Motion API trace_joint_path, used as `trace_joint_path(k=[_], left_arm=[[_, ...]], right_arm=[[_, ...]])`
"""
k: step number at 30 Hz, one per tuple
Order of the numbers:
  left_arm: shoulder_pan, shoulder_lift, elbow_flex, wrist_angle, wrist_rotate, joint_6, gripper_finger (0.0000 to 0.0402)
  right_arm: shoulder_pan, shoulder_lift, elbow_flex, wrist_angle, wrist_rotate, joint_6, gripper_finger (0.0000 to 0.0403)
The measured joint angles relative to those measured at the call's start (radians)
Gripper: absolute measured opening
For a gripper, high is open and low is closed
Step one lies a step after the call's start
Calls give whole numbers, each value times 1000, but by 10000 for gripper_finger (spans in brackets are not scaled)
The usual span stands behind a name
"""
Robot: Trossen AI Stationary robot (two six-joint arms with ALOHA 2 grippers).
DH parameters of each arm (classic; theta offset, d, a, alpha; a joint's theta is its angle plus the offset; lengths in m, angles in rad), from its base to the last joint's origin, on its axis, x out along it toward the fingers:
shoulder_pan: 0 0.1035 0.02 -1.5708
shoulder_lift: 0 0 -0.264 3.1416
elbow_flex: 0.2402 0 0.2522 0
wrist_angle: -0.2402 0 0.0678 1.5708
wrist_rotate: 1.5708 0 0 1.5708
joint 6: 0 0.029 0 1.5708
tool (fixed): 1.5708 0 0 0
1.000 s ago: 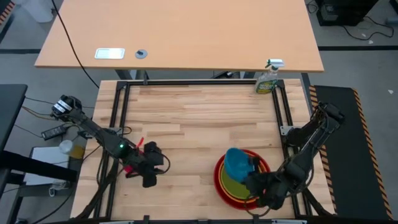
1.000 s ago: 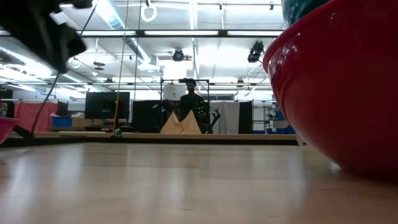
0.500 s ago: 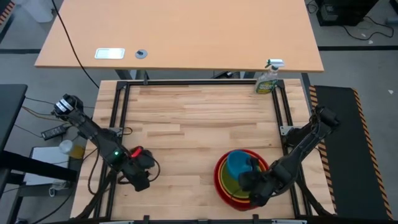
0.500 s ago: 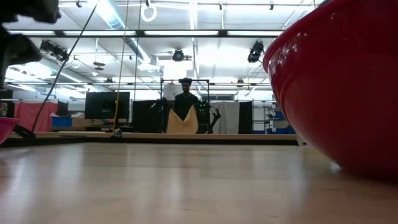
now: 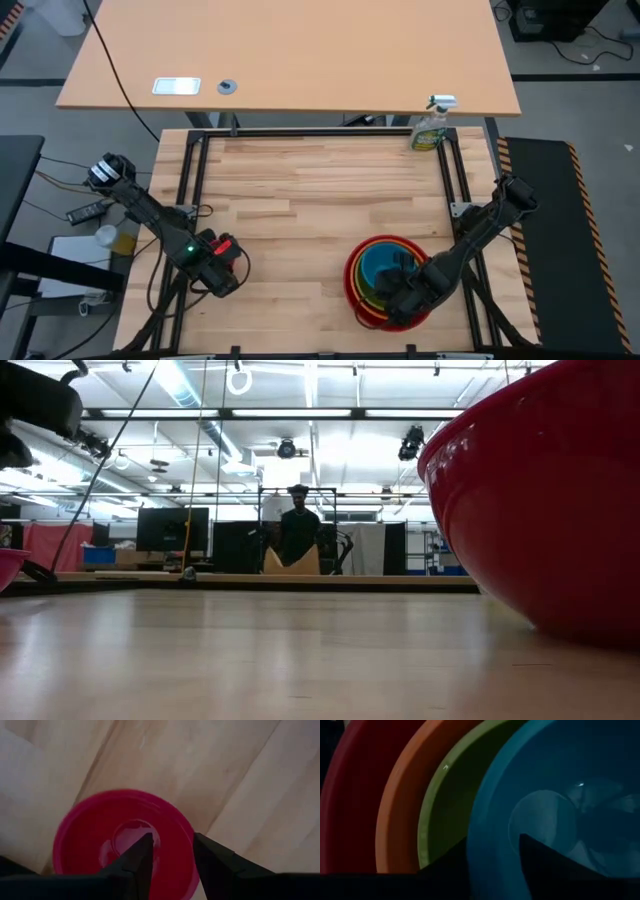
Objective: Nest bowls inside each other
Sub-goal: Stack the blue bowl on top of the green bowl, then stack the pink bowl on top of the blue bowl
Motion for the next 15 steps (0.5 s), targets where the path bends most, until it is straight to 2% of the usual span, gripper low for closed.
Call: trace_joint_path(k=[5,8,15], left_arm=[[-5,4,0,4,13,-46,146],[-5,26,0,10,29,-58,155],[-3,108,0,13,68,-49,180]], right_arm=[[-4,-2,0,-1,-8,35,216],[-6,-2,0,-4,-26,46,241],[-19,-2,0,-41,-25,55,249]])
